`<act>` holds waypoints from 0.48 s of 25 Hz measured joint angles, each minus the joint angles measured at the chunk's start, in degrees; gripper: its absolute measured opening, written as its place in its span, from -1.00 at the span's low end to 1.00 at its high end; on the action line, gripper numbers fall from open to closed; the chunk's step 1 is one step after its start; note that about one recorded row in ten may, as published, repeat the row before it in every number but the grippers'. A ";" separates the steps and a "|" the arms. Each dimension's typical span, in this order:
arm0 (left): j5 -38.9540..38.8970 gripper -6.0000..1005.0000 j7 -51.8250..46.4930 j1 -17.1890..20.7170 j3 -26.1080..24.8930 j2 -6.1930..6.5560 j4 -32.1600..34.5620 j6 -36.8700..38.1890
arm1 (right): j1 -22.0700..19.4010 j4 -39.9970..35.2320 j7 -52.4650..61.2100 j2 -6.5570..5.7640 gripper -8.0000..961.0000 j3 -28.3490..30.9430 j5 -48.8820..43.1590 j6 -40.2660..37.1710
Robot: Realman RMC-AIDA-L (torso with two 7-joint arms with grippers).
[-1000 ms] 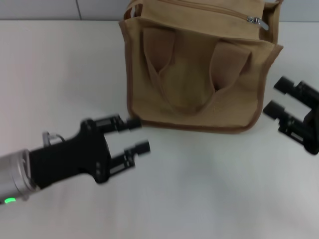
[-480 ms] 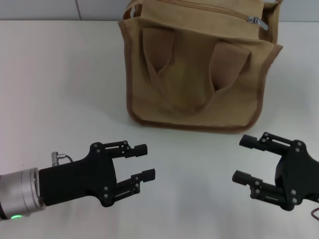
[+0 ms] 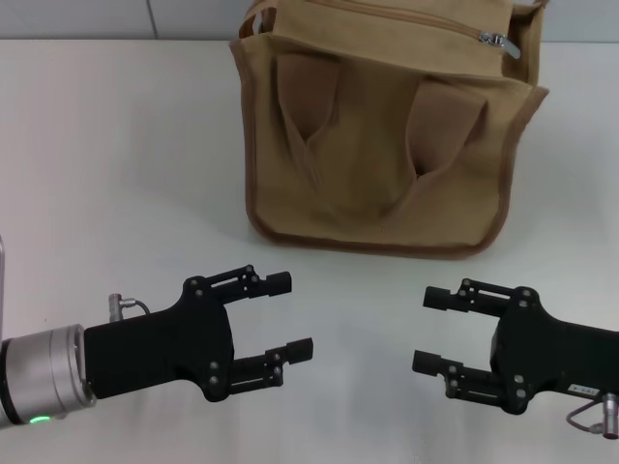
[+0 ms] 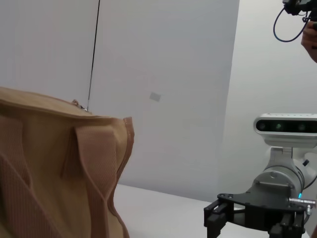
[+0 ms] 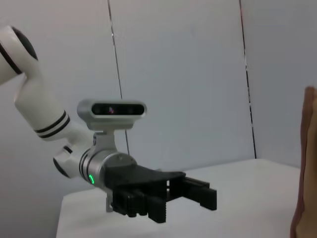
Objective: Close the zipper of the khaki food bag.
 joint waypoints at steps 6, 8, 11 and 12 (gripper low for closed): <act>0.05 0.49 0.21 -0.07 1.04 -0.02 0.38 -0.24 | 0.03 0.06 -0.23 0.03 0.40 -0.19 -0.05 0.10; 0.06 0.50 0.23 -0.08 1.26 -0.03 0.39 -0.75 | 0.08 0.07 -0.28 0.03 0.40 -0.23 -0.06 0.18; 0.05 0.50 0.27 -0.11 1.33 -0.05 0.39 -1.10 | 0.14 0.10 -0.35 0.03 0.40 -0.25 -0.08 0.38; 0.05 0.50 0.27 -0.11 1.33 -0.05 0.39 -1.10 | 0.19 0.10 -0.35 0.04 0.40 -0.25 -0.09 0.49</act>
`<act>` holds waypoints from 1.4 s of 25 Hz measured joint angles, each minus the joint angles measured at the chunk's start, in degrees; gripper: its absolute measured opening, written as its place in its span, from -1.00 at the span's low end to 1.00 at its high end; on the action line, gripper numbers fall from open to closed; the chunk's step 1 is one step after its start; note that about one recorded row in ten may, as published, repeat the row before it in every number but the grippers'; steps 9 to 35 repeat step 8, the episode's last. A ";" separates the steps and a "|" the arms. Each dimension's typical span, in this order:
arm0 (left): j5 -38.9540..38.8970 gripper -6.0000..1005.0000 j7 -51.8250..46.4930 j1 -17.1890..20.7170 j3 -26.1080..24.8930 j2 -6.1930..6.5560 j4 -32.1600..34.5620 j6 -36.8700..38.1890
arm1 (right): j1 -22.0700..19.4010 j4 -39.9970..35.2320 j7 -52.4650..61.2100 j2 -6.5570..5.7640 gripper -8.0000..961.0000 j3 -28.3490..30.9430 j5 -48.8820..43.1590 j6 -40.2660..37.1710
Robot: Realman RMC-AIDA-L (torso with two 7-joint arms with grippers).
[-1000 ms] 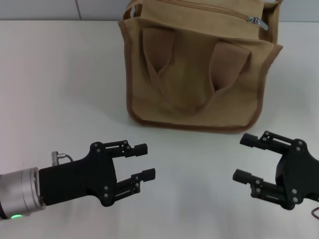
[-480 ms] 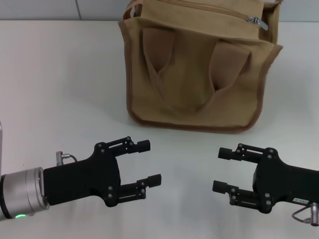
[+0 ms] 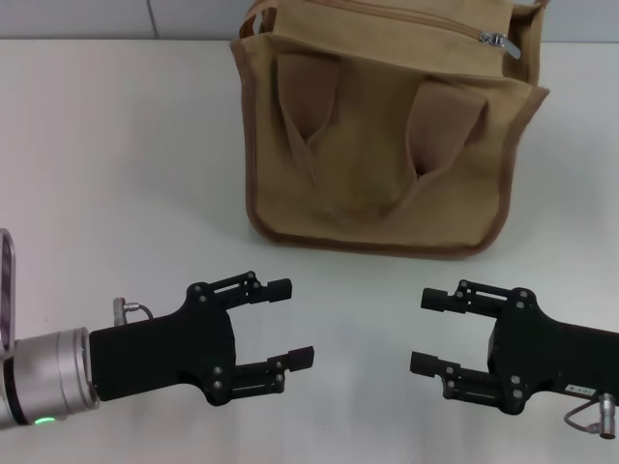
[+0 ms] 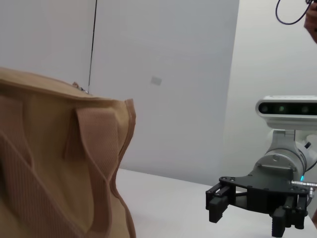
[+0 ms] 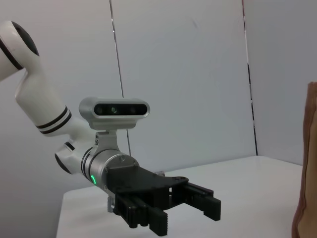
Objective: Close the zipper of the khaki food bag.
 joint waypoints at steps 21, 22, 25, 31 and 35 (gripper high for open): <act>-0.13 0.51 0.22 -0.06 0.09 -0.13 -0.41 -1.66 | 0.95 0.12 -0.09 0.17 0.40 -0.17 -0.02 0.45; -0.13 0.51 0.22 -0.06 0.09 -0.13 -0.41 -1.66 | 0.95 0.12 -0.09 0.17 0.40 -0.17 -0.02 0.45; -0.13 0.51 0.22 -0.06 0.09 -0.13 -0.41 -1.66 | 0.95 0.12 -0.09 0.17 0.40 -0.17 -0.02 0.45; -0.13 0.51 0.22 -0.06 0.09 -0.13 -0.41 -1.66 | 0.95 0.12 -0.09 0.17 0.40 -0.17 -0.02 0.45; -0.13 0.51 0.22 -0.06 0.09 -0.13 -0.41 -1.66 | 0.95 0.12 -0.09 0.17 0.40 -0.17 -0.02 0.45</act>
